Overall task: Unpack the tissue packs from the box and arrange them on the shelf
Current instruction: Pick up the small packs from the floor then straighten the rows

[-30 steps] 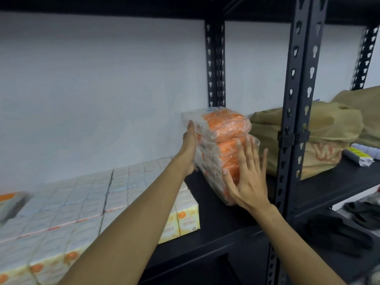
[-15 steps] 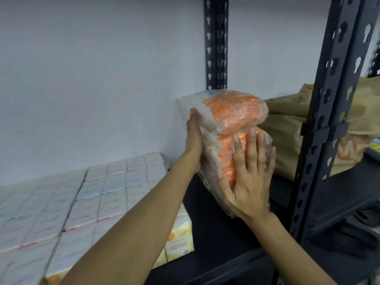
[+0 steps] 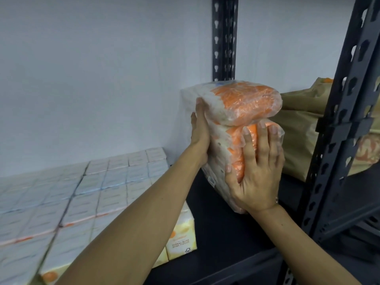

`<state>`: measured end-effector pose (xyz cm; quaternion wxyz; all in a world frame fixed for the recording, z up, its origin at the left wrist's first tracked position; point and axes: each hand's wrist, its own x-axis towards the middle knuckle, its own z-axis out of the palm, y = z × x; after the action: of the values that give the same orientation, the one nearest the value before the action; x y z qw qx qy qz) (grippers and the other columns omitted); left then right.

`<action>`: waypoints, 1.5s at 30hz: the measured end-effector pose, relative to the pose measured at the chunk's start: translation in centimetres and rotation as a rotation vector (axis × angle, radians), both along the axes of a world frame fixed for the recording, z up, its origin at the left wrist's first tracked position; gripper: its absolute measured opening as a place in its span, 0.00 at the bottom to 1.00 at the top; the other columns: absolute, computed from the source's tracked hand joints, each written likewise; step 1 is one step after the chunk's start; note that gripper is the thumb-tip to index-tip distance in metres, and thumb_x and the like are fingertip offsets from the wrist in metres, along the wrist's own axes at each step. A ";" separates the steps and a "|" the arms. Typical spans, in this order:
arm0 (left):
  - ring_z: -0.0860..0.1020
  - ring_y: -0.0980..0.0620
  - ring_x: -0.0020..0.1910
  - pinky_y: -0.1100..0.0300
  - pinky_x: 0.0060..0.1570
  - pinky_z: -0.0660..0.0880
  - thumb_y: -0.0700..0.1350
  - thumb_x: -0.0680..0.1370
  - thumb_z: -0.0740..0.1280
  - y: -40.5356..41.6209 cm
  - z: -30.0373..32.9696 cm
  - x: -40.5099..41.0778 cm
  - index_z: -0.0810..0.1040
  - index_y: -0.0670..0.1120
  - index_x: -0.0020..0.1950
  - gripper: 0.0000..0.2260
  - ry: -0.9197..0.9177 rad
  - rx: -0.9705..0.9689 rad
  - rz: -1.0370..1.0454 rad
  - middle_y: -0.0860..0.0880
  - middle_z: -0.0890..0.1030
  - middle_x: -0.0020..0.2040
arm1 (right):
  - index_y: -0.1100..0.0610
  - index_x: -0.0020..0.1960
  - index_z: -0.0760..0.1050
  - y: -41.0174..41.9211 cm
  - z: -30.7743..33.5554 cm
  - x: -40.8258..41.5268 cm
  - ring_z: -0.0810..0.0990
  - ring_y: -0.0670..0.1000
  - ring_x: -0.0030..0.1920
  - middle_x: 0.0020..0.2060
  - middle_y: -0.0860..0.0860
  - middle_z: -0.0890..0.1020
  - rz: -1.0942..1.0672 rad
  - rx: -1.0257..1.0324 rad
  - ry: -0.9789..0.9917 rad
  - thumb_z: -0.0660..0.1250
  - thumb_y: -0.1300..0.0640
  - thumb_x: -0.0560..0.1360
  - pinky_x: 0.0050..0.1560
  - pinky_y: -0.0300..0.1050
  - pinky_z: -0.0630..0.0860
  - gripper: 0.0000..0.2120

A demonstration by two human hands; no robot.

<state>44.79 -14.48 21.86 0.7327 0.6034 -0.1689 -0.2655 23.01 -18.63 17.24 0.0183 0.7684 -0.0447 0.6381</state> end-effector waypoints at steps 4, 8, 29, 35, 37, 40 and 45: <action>0.76 0.38 0.68 0.33 0.65 0.68 0.89 0.50 0.56 2.1 1.0 -1.2 0.64 0.69 0.75 0.56 -0.100 0.010 -0.004 0.47 0.75 0.73 | 0.59 0.79 0.59 0.0 -0.5 -0.5 0.56 0.67 0.78 0.77 0.65 0.61 0.007 0.017 0.052 0.56 0.42 0.78 0.75 0.69 0.57 0.35; 0.67 0.40 0.75 0.36 0.72 0.65 0.86 0.63 0.47 8.3 5.8 -11.3 0.55 0.59 0.82 0.53 -0.150 0.249 -0.043 0.50 0.66 0.78 | 0.58 0.80 0.56 0.4 -0.5 -1.3 0.53 0.65 0.80 0.79 0.63 0.58 -0.033 0.050 0.117 0.55 0.41 0.78 0.76 0.67 0.55 0.35; 0.66 0.54 0.75 0.55 0.72 0.62 0.72 0.79 0.45 43.4 2.0 -20.3 0.68 0.56 0.76 0.33 -0.942 1.101 0.221 0.57 0.69 0.76 | 0.53 0.73 0.71 17.0 2.9 -8.0 0.63 0.55 0.77 0.74 0.53 0.72 0.144 0.029 0.578 0.52 0.38 0.80 0.76 0.64 0.52 0.29; 0.47 0.51 0.83 0.45 0.80 0.41 0.83 0.67 0.41 46.8 1.3 -20.7 0.53 0.65 0.81 0.45 -0.786 1.263 0.111 0.54 0.49 0.84 | 0.37 0.81 0.42 22.4 4.7 -5.4 0.39 0.46 0.81 0.81 0.41 0.45 0.398 0.049 1.259 0.51 0.18 0.68 0.79 0.60 0.39 0.48; 0.44 0.51 0.83 0.45 0.80 0.41 0.86 0.63 0.47 47.4 0.9 -21.1 0.49 0.67 0.81 0.49 -0.801 1.283 0.039 0.55 0.46 0.84 | 0.37 0.80 0.35 23.3 3.9 -4.7 0.35 0.49 0.80 0.81 0.43 0.40 0.344 -0.046 1.359 0.55 0.17 0.65 0.79 0.63 0.38 0.53; 0.40 0.51 0.82 0.46 0.80 0.41 0.87 0.59 0.54 47.7 -0.1 -21.3 0.42 0.68 0.80 0.54 -0.906 1.415 -0.013 0.54 0.41 0.83 | 0.37 0.79 0.33 23.7 2.5 -4.2 0.35 0.53 0.81 0.81 0.45 0.38 0.274 -0.121 1.331 0.57 0.18 0.66 0.78 0.66 0.39 0.54; 0.35 0.52 0.81 0.46 0.80 0.39 0.84 0.64 0.55 47.9 -0.7 -20.8 0.37 0.69 0.79 0.50 -0.941 1.441 -0.018 0.55 0.37 0.83 | 0.34 0.78 0.33 23.6 2.2 -4.2 0.37 0.53 0.81 0.81 0.43 0.40 0.275 -0.148 1.276 0.53 0.17 0.67 0.79 0.65 0.42 0.50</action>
<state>23.99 33.39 21.20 0.0225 0.9673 -0.2502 -0.0358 18.85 5.02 19.41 0.0123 0.9915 0.1177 0.0548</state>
